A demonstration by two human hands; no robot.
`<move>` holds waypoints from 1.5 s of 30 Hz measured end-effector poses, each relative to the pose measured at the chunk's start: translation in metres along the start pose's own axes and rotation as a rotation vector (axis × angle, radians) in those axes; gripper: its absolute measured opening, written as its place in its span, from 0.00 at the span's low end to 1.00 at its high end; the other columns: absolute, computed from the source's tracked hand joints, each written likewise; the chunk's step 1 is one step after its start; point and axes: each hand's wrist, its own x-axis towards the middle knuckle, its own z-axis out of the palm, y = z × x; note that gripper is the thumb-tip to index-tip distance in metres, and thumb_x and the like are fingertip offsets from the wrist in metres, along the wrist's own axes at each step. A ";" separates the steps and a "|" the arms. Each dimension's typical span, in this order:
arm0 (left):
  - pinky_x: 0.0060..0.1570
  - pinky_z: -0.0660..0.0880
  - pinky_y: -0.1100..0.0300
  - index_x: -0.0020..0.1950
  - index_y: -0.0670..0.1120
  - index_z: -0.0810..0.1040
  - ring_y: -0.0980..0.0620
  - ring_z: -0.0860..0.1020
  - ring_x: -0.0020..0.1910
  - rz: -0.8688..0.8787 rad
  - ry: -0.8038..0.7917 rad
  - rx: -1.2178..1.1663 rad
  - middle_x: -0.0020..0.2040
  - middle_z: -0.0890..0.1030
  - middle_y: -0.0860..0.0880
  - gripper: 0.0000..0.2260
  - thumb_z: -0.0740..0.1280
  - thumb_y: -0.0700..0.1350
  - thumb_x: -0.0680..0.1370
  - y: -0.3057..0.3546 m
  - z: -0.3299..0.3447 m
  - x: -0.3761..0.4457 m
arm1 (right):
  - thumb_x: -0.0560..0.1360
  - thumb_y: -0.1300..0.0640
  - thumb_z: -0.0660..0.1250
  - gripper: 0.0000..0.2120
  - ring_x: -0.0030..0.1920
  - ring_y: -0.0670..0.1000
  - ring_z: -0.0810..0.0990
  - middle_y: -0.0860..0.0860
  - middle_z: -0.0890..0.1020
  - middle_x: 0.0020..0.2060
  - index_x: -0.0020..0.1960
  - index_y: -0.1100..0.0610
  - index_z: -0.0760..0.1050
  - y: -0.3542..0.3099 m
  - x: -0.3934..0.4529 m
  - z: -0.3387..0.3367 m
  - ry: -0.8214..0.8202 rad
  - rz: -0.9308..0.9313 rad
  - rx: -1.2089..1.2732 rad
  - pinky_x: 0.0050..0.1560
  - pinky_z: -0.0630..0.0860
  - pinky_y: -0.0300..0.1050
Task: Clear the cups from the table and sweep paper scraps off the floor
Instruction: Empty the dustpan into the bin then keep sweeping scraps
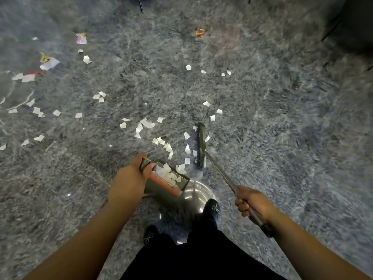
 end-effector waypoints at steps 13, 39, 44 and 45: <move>0.31 0.70 0.55 0.66 0.53 0.70 0.45 0.76 0.33 0.039 0.034 0.117 0.35 0.76 0.47 0.18 0.61 0.60 0.80 0.107 0.022 0.090 | 0.80 0.68 0.53 0.17 0.18 0.45 0.63 0.52 0.65 0.26 0.69 0.64 0.65 -0.116 0.037 -0.089 -0.027 -0.046 -0.092 0.19 0.61 0.33; 0.33 0.66 0.58 0.65 0.52 0.75 0.52 0.72 0.34 0.053 0.095 0.059 0.37 0.77 0.51 0.19 0.64 0.59 0.78 0.252 0.047 0.238 | 0.80 0.69 0.54 0.13 0.17 0.46 0.64 0.54 0.68 0.27 0.61 0.61 0.70 -0.335 0.131 -0.155 0.075 -0.071 -0.223 0.18 0.63 0.35; 0.36 0.68 0.58 0.65 0.55 0.75 0.52 0.73 0.35 0.034 0.078 0.085 0.39 0.79 0.50 0.17 0.66 0.58 0.78 0.267 0.052 0.251 | 0.79 0.69 0.55 0.16 0.17 0.46 0.65 0.55 0.69 0.27 0.66 0.67 0.69 -0.400 0.180 -0.173 0.114 -0.063 -0.430 0.19 0.63 0.34; 0.35 0.68 0.58 0.65 0.55 0.75 0.52 0.73 0.34 0.030 0.077 0.084 0.38 0.79 0.51 0.17 0.66 0.58 0.77 0.266 0.053 0.252 | 0.78 0.69 0.56 0.17 0.17 0.46 0.65 0.55 0.69 0.27 0.66 0.68 0.69 -0.409 0.189 -0.174 0.123 -0.057 -0.458 0.19 0.63 0.35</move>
